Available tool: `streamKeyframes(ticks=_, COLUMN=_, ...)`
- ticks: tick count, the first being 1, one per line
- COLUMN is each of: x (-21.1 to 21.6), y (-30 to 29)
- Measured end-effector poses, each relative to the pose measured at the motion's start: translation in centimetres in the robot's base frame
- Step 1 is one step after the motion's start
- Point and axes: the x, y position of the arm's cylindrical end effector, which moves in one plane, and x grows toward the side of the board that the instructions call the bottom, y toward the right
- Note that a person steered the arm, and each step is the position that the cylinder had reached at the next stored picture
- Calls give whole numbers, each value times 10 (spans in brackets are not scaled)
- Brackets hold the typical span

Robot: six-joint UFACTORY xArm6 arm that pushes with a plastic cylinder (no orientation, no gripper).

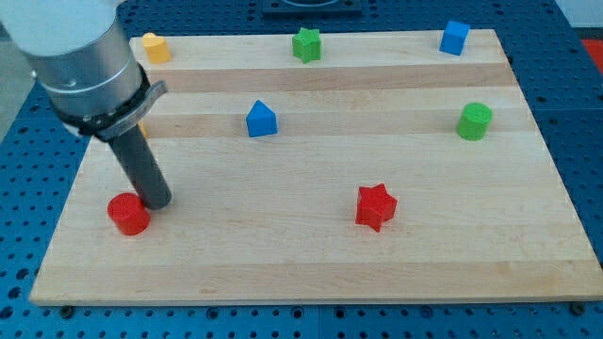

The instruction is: Push the red circle at the bottom left of the board

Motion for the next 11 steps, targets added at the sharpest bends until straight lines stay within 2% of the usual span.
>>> streamKeyframes(ticks=4, x=33, y=-39)
streamKeyframes(ticks=8, x=23, y=-59)
streamKeyframes(ticks=10, x=33, y=-79)
streamKeyframes(ticks=11, x=23, y=-78)
